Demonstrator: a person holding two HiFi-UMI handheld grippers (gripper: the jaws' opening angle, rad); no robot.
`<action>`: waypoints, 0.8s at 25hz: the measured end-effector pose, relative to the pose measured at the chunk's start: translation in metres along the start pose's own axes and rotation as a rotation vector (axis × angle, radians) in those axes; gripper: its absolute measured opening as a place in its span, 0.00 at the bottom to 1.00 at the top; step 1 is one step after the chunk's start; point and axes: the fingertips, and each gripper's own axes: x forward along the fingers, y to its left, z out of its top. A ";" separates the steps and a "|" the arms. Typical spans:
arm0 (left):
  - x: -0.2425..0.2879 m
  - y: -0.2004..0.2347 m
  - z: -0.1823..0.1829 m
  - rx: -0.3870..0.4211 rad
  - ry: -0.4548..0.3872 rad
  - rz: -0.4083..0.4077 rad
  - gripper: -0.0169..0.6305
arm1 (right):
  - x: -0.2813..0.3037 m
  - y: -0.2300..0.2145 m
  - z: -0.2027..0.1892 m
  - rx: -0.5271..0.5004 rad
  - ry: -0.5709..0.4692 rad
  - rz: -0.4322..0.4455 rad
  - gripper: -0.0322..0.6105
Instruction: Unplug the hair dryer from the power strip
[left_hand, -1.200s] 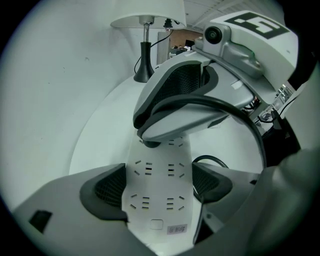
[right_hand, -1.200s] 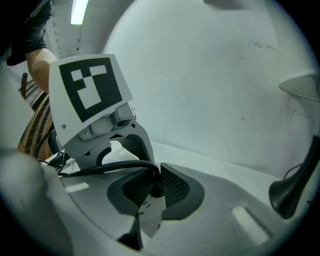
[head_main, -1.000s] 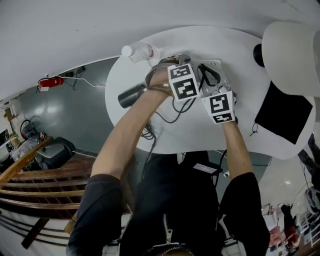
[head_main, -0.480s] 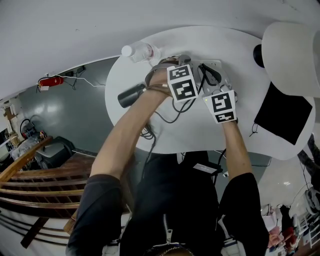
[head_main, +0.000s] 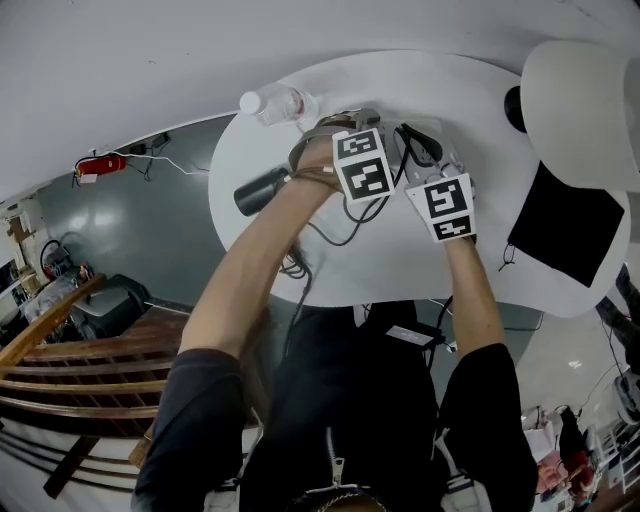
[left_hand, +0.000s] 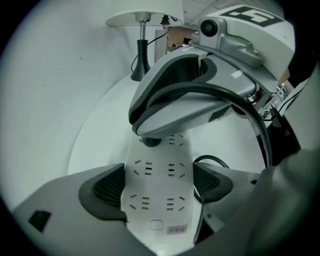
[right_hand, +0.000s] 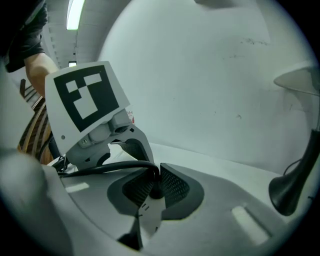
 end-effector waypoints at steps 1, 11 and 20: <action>0.000 0.000 0.000 -0.001 0.001 0.000 0.65 | -0.001 0.000 0.000 -0.010 0.001 -0.009 0.11; 0.001 -0.003 0.001 0.015 -0.003 0.000 0.66 | -0.004 0.001 -0.001 0.000 -0.014 -0.013 0.11; 0.005 -0.003 0.001 0.031 0.014 -0.002 0.67 | -0.011 0.007 -0.002 -0.074 -0.008 -0.037 0.11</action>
